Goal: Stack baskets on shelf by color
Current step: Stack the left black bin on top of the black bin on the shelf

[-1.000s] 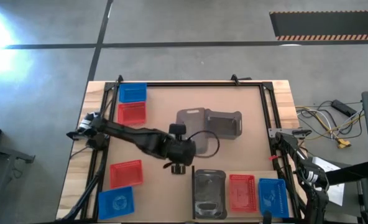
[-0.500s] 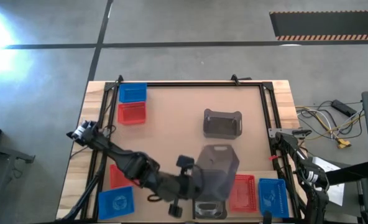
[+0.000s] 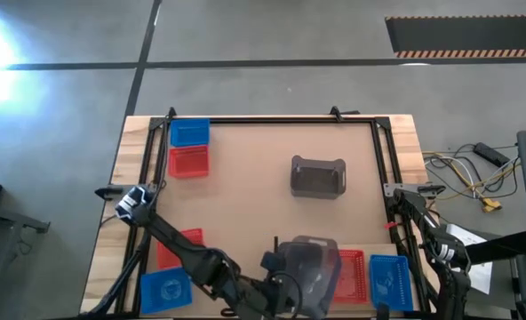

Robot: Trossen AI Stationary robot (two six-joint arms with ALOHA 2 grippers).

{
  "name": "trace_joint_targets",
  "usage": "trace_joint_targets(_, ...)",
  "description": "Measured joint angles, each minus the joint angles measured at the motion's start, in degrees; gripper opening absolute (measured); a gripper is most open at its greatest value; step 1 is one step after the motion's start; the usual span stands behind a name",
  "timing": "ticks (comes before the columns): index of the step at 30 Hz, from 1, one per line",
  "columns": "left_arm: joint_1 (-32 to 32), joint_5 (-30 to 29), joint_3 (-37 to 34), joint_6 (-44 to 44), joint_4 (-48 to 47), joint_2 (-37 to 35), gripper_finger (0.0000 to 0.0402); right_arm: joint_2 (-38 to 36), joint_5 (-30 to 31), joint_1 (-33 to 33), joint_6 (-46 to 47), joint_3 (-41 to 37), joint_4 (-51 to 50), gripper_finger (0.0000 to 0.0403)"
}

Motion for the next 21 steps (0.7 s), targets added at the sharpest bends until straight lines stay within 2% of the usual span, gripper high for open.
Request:
trace_joint_targets(14,-0.1,-1.5,0.3,-1.3,-0.6,2.4,0.0,0.0,0.4,0.0,-0.1,0.1,0.0,0.0054)
trace_joint_targets(21,0.3,-1.8,0.2,-3.8,-0.5,2.4,0.0,-0.1,-0.4,-1.6,6.0,0.1,-2.8,0.0054)
